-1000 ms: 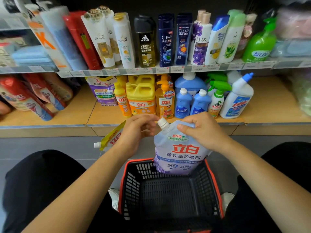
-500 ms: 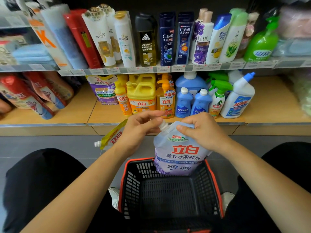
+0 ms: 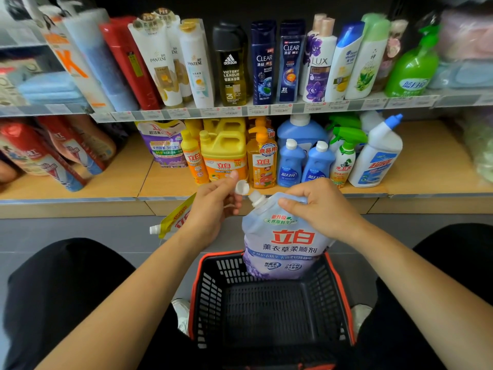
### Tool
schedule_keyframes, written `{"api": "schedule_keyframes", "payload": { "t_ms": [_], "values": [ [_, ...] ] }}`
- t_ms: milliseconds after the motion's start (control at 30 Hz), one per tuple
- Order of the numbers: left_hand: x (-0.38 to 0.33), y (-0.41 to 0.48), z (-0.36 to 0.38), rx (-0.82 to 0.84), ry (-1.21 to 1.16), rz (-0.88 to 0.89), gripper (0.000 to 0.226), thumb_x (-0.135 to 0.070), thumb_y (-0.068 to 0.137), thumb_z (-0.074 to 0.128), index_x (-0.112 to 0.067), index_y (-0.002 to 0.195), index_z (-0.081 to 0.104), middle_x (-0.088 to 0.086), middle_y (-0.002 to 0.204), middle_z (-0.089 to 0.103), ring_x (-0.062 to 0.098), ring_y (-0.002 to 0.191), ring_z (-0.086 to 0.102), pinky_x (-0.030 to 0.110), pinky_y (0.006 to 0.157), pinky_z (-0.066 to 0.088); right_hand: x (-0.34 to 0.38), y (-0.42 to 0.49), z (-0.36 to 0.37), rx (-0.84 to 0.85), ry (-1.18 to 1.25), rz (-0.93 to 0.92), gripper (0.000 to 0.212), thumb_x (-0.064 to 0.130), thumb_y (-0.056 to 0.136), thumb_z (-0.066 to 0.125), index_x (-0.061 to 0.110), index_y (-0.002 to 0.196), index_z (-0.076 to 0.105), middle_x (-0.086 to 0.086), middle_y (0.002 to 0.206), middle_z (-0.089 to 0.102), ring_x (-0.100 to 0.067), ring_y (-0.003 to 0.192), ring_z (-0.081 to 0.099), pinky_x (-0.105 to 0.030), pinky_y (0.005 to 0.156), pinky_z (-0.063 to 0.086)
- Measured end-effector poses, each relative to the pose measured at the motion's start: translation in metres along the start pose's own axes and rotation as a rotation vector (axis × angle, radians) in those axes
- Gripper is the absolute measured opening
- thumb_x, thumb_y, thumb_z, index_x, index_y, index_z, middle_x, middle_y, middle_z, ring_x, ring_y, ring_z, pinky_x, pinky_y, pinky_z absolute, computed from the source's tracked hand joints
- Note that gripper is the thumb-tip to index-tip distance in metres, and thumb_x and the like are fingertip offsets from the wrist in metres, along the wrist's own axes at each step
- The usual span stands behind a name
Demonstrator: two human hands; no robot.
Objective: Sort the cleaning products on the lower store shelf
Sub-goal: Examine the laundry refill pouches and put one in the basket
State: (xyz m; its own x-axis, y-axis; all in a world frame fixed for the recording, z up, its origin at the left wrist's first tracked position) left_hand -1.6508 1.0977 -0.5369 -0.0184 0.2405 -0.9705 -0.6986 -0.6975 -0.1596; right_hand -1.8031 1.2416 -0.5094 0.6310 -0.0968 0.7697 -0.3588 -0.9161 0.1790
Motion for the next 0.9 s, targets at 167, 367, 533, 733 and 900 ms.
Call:
{"api": "schedule_keyframes", "payload": {
  "t_ms": [167,367,533,733,900],
  "values": [
    [0.002,0.000,0.003,0.106,0.088,0.054,0.020,-0.038,0.081,0.073,-0.019,0.079,0.074,-0.001,0.067,0.065,0.010,0.061,0.059,0.020,0.056,0.049,0.007,0.000,0.000,-0.002,-0.015,-0.033,0.053,0.022,0.096,0.067,0.055,0.056,0.059,0.022,0.050,0.051,0.001,0.050,0.047,-0.012,0.052,0.033],
    [-0.001,0.000,0.003,0.115,0.154,0.135,0.024,-0.048,0.066,0.083,-0.026,0.077,0.078,-0.002,0.072,0.067,0.009,0.063,0.058,0.021,0.060,0.051,0.000,-0.001,0.004,0.018,-0.054,-0.019,0.024,0.025,0.095,0.068,0.022,0.072,0.073,0.005,0.063,0.065,-0.013,0.062,0.059,-0.032,0.060,0.043],
    [-0.002,0.002,0.001,0.165,0.226,0.154,0.008,-0.032,0.076,0.081,-0.028,0.083,0.079,-0.003,0.076,0.068,0.011,0.070,0.059,0.021,0.063,0.051,-0.001,-0.001,0.004,0.021,-0.072,-0.029,0.022,0.026,0.095,0.067,0.010,0.082,0.076,-0.010,0.074,0.071,-0.029,0.075,0.066,-0.046,0.069,0.052],
    [-0.009,-0.001,-0.004,0.244,0.234,0.164,0.024,-0.019,0.077,0.080,-0.019,0.101,0.079,0.008,0.093,0.074,0.032,0.087,0.061,0.042,0.083,0.054,-0.003,-0.001,0.003,0.024,-0.068,-0.002,0.022,0.027,0.096,0.067,0.010,0.085,0.078,-0.010,0.075,0.072,-0.028,0.075,0.067,-0.046,0.069,0.052],
    [-0.015,-0.003,-0.005,0.343,0.299,0.241,0.034,0.012,0.087,0.066,-0.008,0.114,0.072,0.010,0.117,0.075,0.024,0.113,0.070,0.037,0.096,0.057,-0.003,-0.001,0.003,0.030,-0.091,-0.012,0.026,0.027,0.096,0.066,0.008,0.082,0.076,-0.012,0.072,0.069,-0.030,0.072,0.065,-0.045,0.065,0.050]
  ]
}}
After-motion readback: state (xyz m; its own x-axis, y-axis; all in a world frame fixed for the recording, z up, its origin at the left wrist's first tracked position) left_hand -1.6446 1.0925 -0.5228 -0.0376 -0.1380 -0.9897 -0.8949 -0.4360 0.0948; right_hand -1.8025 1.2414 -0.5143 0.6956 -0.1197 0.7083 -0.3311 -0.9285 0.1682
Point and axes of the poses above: each hand's wrist, its own y-axis towards the middle knuckle, its own z-axis out of the palm, x = y × z, the point moved 4 cm from there along y, towards the middle knuckle
